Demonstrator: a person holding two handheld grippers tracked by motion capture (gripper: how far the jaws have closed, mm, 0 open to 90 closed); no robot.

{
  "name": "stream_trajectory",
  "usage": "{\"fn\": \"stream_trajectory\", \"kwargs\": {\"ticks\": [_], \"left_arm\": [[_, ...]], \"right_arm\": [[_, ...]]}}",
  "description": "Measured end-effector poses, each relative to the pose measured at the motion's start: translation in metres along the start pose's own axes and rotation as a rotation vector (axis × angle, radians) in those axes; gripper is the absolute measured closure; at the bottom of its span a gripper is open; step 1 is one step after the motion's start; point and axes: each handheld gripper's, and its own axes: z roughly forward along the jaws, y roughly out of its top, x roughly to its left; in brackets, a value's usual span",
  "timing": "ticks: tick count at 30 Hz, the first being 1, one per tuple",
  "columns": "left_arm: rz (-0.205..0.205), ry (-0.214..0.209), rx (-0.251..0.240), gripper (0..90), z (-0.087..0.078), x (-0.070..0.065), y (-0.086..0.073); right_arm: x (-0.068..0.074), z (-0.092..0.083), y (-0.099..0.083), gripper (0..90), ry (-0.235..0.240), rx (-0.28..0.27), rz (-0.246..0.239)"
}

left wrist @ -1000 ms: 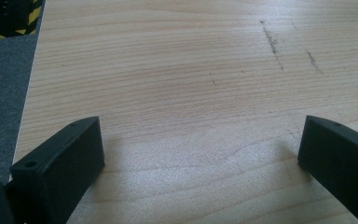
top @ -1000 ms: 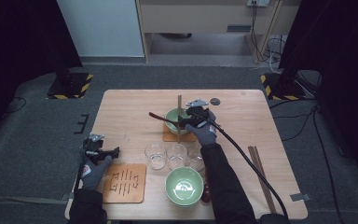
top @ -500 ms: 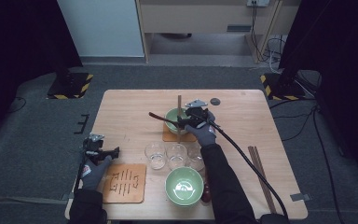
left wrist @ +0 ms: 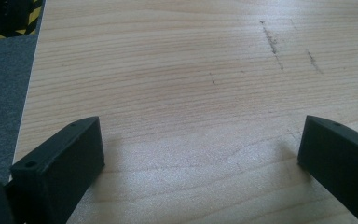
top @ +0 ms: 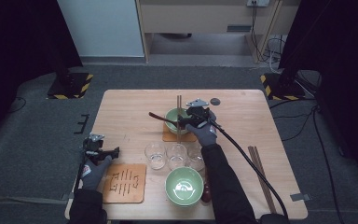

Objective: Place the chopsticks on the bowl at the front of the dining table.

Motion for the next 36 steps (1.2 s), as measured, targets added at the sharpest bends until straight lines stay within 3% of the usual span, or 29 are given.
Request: {"fn": "stream_trajectory", "kwargs": {"ticks": [7,28,36], "left_arm": [[0.0,0.0,0.0,0.0,0.0,0.0,0.0],[0.0,0.0,0.0,0.0,0.0,0.0,0.0],[0.0,0.0,0.0,0.0,0.0,0.0,0.0]], "right_arm": [[-0.002,0.004,-0.006,16.2,-0.012,0.031,-0.006],[0.0,0.005,-0.007,16.2,0.001,0.027,-0.008],[-0.009,-0.006,-0.001,16.0,-0.016,0.0,0.005]]}}
